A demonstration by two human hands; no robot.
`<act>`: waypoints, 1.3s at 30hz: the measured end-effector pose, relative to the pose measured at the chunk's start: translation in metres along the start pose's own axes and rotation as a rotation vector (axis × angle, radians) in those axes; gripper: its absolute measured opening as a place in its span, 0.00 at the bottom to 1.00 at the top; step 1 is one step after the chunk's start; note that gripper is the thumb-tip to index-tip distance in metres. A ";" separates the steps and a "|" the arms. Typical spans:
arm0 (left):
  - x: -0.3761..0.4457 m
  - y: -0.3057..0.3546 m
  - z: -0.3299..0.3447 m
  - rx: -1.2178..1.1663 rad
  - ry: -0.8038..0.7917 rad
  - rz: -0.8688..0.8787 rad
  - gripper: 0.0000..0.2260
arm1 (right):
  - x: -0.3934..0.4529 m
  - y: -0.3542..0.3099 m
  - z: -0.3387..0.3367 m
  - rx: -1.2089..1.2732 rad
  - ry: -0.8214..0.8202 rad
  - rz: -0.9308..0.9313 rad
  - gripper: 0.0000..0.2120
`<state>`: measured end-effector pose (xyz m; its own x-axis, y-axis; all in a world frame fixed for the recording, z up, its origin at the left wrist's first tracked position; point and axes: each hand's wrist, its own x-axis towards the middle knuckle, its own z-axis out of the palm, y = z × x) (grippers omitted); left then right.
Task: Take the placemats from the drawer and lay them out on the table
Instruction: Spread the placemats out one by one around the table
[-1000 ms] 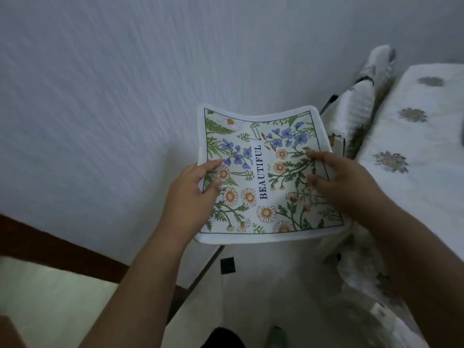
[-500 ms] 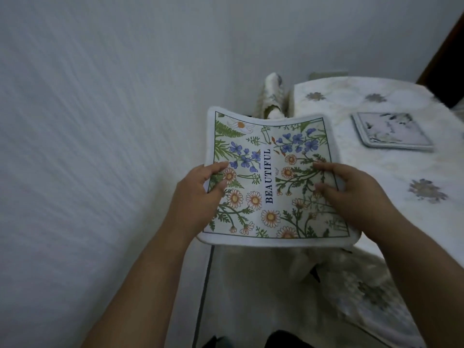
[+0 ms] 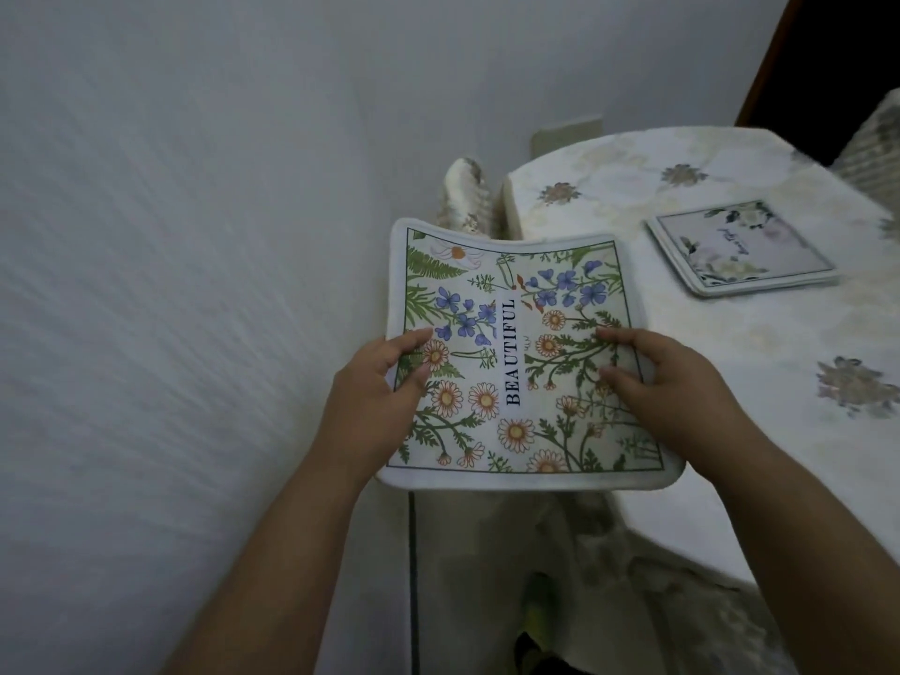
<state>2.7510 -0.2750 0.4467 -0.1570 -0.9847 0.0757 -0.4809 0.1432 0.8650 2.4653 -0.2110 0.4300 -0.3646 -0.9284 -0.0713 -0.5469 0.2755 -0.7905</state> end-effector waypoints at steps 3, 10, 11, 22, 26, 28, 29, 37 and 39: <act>0.054 0.001 0.005 0.033 0.001 0.032 0.16 | 0.054 -0.008 0.003 0.022 -0.005 0.000 0.19; 0.163 0.016 0.024 0.023 -0.022 0.060 0.15 | 0.145 -0.022 -0.016 0.064 0.041 0.010 0.20; 0.178 0.019 0.030 0.023 -0.040 0.068 0.15 | 0.155 -0.021 -0.020 0.064 0.055 0.024 0.20; 0.380 0.041 0.147 0.053 -0.416 0.269 0.16 | 0.251 0.018 -0.049 0.000 0.366 0.285 0.23; 0.450 0.036 0.191 0.022 -0.623 0.304 0.16 | 0.273 0.022 -0.036 -0.012 0.483 0.449 0.23; 0.478 0.036 0.206 0.048 -0.720 0.359 0.16 | 0.280 0.017 -0.023 -0.013 0.527 0.529 0.23; 0.490 0.038 0.212 0.068 -0.763 0.399 0.16 | 0.282 0.014 -0.016 -0.014 0.546 0.564 0.24; 0.525 0.057 0.253 0.118 -1.016 0.602 0.17 | 0.267 -0.006 0.007 0.015 0.741 0.753 0.25; 0.523 0.061 0.259 0.126 -1.041 0.629 0.17 | 0.262 -0.006 0.009 0.018 0.778 0.766 0.24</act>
<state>2.4161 -0.7553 0.4101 -0.9798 -0.1988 -0.0196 -0.1434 0.6317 0.7618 2.3794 -0.4582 0.4104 -0.9839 -0.0984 -0.1491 0.0372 0.7033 -0.7099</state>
